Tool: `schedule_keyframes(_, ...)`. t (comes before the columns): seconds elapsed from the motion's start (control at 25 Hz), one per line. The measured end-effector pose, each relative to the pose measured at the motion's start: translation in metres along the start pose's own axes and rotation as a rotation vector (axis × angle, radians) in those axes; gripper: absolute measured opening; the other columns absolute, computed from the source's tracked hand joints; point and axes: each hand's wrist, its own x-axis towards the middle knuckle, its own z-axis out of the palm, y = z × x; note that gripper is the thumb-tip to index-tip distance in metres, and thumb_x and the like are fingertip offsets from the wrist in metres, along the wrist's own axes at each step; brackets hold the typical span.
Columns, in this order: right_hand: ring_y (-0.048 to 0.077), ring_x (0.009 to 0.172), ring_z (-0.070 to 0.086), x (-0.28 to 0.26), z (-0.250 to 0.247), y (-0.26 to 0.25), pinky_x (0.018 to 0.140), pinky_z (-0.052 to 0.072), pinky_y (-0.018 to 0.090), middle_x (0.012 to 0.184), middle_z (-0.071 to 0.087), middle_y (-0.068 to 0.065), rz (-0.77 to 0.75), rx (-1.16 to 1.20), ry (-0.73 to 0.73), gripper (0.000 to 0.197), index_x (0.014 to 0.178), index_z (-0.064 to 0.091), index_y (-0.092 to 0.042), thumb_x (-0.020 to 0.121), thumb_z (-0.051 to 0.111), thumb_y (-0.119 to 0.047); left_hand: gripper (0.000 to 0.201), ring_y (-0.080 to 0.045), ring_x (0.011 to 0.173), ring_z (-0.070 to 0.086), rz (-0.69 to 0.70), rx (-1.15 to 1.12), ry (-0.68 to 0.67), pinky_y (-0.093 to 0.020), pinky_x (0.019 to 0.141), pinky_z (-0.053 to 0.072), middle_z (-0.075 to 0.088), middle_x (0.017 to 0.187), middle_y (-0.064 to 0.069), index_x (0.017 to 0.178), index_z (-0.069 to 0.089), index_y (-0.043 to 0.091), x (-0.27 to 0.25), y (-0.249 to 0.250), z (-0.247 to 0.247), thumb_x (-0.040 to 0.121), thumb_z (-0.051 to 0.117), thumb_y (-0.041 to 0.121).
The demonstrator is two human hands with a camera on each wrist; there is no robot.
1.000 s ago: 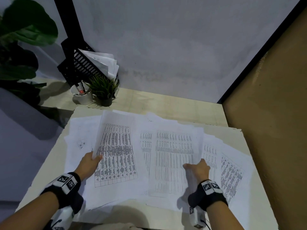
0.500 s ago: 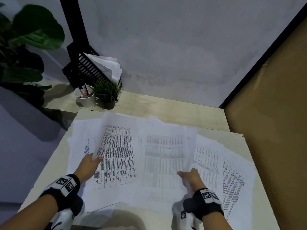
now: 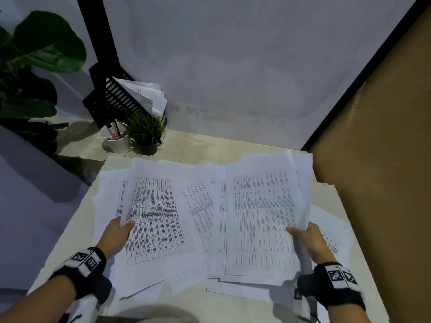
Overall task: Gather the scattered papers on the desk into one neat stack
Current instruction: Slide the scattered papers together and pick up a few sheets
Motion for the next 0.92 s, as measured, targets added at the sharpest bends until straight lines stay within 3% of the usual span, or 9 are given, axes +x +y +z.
schedule_keyframes(0.16, 0.042, 0.107, 0.056, 0.019, -0.015, 0.002, 0.095, 0.046, 0.048, 0.118, 0.06, 0.029, 0.029, 0.029, 0.259, 0.044, 0.119, 0.053, 0.009, 0.082, 0.065, -0.01, 0.03, -0.017, 0.05, 0.032, 0.016, -0.021, -0.003, -0.029, 0.057, 0.03, 0.036, 0.054, -0.002, 0.065, 0.042, 0.007, 0.002, 0.008, 0.008, 0.093, 0.048, 0.014)
schedule_keyframes(0.32, 0.037, 0.113, 0.055, 0.023, -0.047, -0.02, 0.098, 0.043, 0.046, 0.125, 0.057, 0.022, -0.06, 0.287, 0.37, 0.047, 0.126, 0.051, 0.004, 0.083, 0.064, -0.009, 0.015, -0.019, 0.053, 0.039, 0.05, -0.036, 0.004, -0.036, 0.058, 0.041, 0.047, 0.062, -0.007, 0.098, 0.053, 0.002, 0.002, 0.016, 0.007, 0.093, 0.048, 0.016)
schedule_keyframes(0.44, 0.033, 0.11, 0.058, 0.005, -0.052, -0.044, 0.096, 0.048, 0.045, 0.123, 0.059, 0.016, -0.156, 0.493, 0.216, 0.045, 0.128, 0.05, -0.001, 0.085, 0.061, -0.006, 0.028, -0.024, 0.081, 0.054, 0.073, -0.099, -0.027, -0.037, 0.081, 0.043, 0.06, 0.091, -0.012, 0.114, 0.053, -0.001, 0.001, 0.026, 0.012, 0.092, 0.049, 0.017)
schedule_keyframes(0.52, 0.026, 0.093, 0.065, -0.015, -0.036, -0.059, 0.078, 0.058, 0.033, 0.111, 0.063, 0.014, -0.162, 0.546, 0.035, 0.036, 0.124, 0.053, -0.001, 0.088, 0.056, -0.004, 0.028, -0.024, 0.098, 0.055, 0.09, -0.168, -0.091, -0.034, 0.09, 0.039, 0.06, 0.106, -0.011, 0.117, 0.052, 0.004, -0.005, 0.045, 0.022, 0.092, 0.051, 0.017)
schedule_keyframes(0.6, 0.018, 0.08, 0.068, -0.031, -0.006, -0.065, 0.063, 0.058, 0.023, 0.097, 0.067, 0.008, -0.131, 0.456, -0.107, 0.026, 0.114, 0.057, -0.002, 0.089, 0.056, -0.005, 0.025, -0.023, 0.104, 0.054, 0.103, -0.235, -0.206, -0.034, 0.094, 0.039, 0.059, 0.109, -0.007, 0.114, 0.051, 0.011, -0.013, 0.068, 0.033, 0.09, 0.053, 0.016)
schedule_keyframes(0.64, 0.021, 0.084, 0.069, -0.036, 0.011, -0.066, 0.066, 0.058, 0.025, 0.095, 0.068, 0.007, -0.099, 0.388, -0.164, 0.024, 0.112, 0.059, -0.001, 0.089, 0.057, -0.008, 0.024, -0.021, 0.105, 0.056, 0.107, -0.262, -0.283, -0.034, 0.095, 0.041, 0.06, 0.11, -0.004, 0.113, 0.053, 0.012, -0.017, 0.078, 0.037, 0.09, 0.054, 0.016)
schedule_keyframes(0.72, 0.027, 0.098, 0.066, -0.04, 0.04, -0.061, 0.08, 0.056, 0.033, 0.099, 0.07, 0.006, -0.031, 0.322, -0.289, 0.03, 0.116, 0.058, -0.001, 0.088, 0.06, -0.012, 0.019, -0.016, 0.089, 0.066, 0.121, -0.277, -0.405, -0.03, 0.082, 0.052, 0.07, 0.098, -0.002, 0.105, 0.062, 0.011, -0.021, 0.093, 0.043, 0.086, 0.059, 0.014)
schedule_keyframes(0.8, 0.017, 0.096, 0.067, -0.041, 0.061, -0.057, 0.074, 0.057, 0.025, 0.102, 0.069, 0.002, 0.007, 0.383, -0.418, 0.034, 0.12, 0.056, -0.005, 0.087, 0.06, -0.007, 0.015, -0.008, 0.052, 0.058, 0.124, -0.282, -0.447, -0.019, 0.053, 0.048, 0.063, 0.061, 0.0, 0.075, 0.059, 0.006, -0.026, 0.105, 0.045, 0.089, 0.053, 0.008)
schedule_keyframes(0.92, 0.01, 0.087, 0.07, -0.044, 0.075, -0.059, 0.065, 0.055, 0.019, 0.101, 0.071, 0.001, -0.001, 0.423, -0.473, 0.029, 0.111, 0.059, -0.012, 0.084, 0.061, -0.002, 0.039, -0.012, 0.039, 0.045, 0.073, -0.446, -0.39, -0.02, 0.042, 0.039, 0.05, 0.039, 0.005, 0.056, 0.047, 0.012, -0.033, 0.114, 0.044, 0.091, 0.049, 0.029)
